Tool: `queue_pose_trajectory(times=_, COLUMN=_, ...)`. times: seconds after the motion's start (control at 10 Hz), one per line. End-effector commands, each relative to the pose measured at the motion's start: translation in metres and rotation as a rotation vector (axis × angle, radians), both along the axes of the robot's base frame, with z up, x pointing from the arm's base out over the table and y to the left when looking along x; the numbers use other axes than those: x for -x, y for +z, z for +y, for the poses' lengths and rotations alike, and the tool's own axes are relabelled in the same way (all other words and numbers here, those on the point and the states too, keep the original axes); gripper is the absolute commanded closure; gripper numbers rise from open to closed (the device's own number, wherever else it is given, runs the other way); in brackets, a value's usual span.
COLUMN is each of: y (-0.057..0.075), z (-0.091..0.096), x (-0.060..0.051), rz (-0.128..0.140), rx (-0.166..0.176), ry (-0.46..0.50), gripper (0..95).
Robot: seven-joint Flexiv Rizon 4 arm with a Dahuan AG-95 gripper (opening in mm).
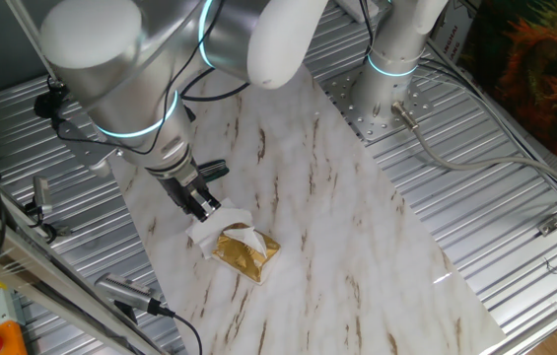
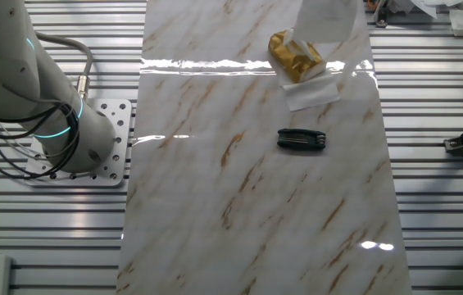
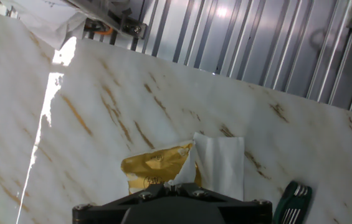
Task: Pull out a napkin
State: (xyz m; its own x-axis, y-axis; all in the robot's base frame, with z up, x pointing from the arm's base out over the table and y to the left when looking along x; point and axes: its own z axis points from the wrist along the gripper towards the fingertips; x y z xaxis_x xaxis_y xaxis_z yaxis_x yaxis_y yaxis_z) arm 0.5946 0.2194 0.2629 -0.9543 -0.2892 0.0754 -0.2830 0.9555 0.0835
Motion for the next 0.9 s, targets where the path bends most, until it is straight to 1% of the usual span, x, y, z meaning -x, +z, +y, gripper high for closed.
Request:
queue_pose_trajectory(times=0.1, y=0.0003, z=0.0005, x=-0.0009, rz=0.004, rx=0.003, ry=0.0, gripper=95.0)
queue_pose_trajectory(times=0.4, y=0.0003, z=0.0005, x=-0.0009, rz=0.004, rx=0.003, ry=-0.015, gripper=95.0)
queue_pose_trajectory(times=0.5, y=0.0003, z=0.0005, x=-0.0009, rz=0.01, rx=0.001, ry=-0.073, gripper=95.0)
queue_pose_trajectory(times=0.6, y=0.0003, z=0.0005, x=-0.0009, rz=0.011, rx=0.004, ry=-0.09, gripper=95.0)
queue_pose_trajectory(times=0.8, y=0.0003, z=0.0005, x=-0.0009, rz=0.015, rx=0.012, ry=-0.154, gripper=95.0)
queue_pose_trajectory(times=0.9, y=0.0003, z=0.0005, x=-0.0009, rz=0.015, rx=0.006, ry=-0.181, gripper=95.0)
